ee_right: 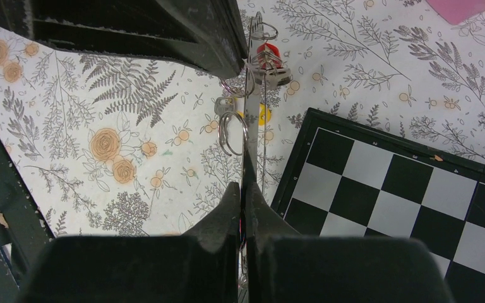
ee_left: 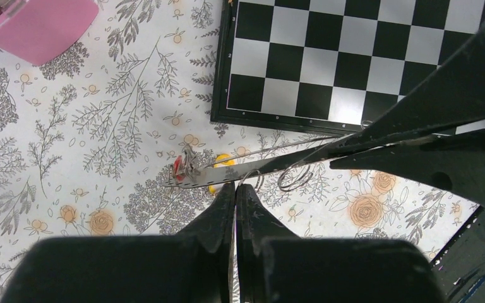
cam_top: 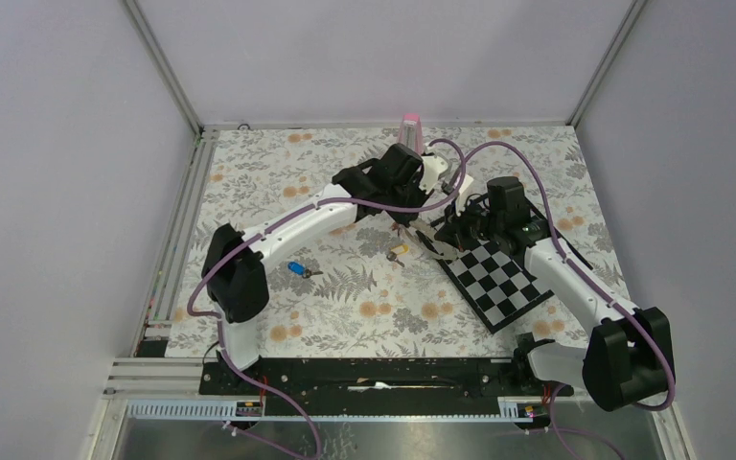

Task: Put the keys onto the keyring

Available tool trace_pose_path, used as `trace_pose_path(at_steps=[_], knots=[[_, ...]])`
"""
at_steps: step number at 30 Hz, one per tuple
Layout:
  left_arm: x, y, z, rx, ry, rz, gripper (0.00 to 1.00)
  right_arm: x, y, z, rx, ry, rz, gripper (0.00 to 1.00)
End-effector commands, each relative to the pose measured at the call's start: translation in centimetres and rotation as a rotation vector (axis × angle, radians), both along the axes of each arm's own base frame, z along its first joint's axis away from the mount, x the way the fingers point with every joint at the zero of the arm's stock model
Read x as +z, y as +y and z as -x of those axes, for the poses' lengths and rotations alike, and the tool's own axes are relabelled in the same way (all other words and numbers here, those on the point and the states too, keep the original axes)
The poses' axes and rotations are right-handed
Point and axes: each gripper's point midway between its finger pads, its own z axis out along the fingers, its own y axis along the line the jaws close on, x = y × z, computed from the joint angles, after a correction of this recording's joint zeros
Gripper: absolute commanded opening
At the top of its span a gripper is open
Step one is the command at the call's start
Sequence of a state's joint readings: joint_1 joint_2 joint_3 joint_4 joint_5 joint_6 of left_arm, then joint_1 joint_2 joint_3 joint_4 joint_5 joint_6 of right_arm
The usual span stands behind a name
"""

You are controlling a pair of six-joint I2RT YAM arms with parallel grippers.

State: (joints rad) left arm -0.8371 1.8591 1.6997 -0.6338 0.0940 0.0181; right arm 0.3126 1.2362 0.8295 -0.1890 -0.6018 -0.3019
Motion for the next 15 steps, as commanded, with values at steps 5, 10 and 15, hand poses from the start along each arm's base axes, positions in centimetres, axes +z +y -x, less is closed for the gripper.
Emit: trace_pose_path(at_steps=[5,10,15], knots=[[1.70,-1.02,-1.94,0.078,-0.049,0.030,0.00,2.31,1.80,-0.20,0.052,-0.064,-0.060,0.00],[1.37,-0.81,-1.74,0.079,-0.053,0.013,0.00,2.38,1.57,-0.46,0.034,-0.073,-0.052,0.00],[1.29,-0.93,-1.20,0.067,-0.050,0.001,0.00,2.42,1.36,-0.93,0.008,-0.077,-0.044,0.00]])
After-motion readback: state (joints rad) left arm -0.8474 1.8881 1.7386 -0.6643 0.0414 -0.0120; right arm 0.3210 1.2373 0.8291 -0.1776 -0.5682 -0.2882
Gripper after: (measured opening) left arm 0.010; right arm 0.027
